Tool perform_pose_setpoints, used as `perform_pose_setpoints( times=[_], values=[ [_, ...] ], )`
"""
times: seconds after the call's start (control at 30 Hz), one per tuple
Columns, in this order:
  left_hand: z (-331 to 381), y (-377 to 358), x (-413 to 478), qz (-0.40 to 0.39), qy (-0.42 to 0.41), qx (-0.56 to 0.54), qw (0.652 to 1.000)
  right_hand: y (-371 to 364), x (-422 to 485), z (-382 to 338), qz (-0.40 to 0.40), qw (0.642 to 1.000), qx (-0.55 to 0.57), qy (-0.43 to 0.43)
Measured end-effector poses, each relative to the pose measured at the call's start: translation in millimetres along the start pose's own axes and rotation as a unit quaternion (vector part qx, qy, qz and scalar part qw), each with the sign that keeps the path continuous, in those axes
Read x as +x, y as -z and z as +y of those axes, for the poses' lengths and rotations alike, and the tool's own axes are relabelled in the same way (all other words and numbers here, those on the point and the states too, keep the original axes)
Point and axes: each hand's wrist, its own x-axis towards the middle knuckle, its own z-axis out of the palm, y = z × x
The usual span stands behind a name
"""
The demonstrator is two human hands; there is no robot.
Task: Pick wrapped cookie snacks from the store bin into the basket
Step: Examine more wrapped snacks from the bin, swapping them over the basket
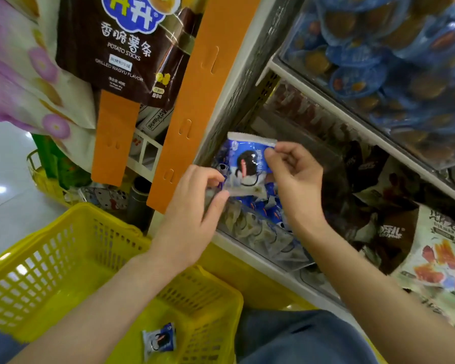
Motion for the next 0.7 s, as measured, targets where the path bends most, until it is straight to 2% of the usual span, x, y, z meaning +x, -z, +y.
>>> perform_pose_setpoints(
  times=[0.1, 0.17, 0.27, 0.4, 0.5, 0.7],
  values=[
    [7, 7, -10, -0.005, 0.121, -0.222, 0.968, -12, -37, -11, -0.080, 0.995, 0.063, -0.011],
    [5, 10, -16, 0.002, 0.152, -0.275, 0.949, -21, -53, -8, -0.116, 0.990, 0.067, -0.031],
    [-1, 13, -25, -0.002, 0.178, -0.266, 0.947, -32, -65, -1, -0.152, 0.981, 0.077, -0.088],
    [-11, 18, -38, -0.040, 0.238, -0.216, 0.946, -41, -73, 11, -0.183, 0.979, 0.030, -0.090],
    [-18, 19, -47, -0.056, 0.272, -0.191, 0.942, -45, -81, 24, -0.201, 0.970, 0.025, -0.135],
    [-26, 21, -56, -0.005, 0.317, -0.203, 0.926, -57, -92, 38, -0.219, 0.955, 0.029, -0.199]
  ],
)
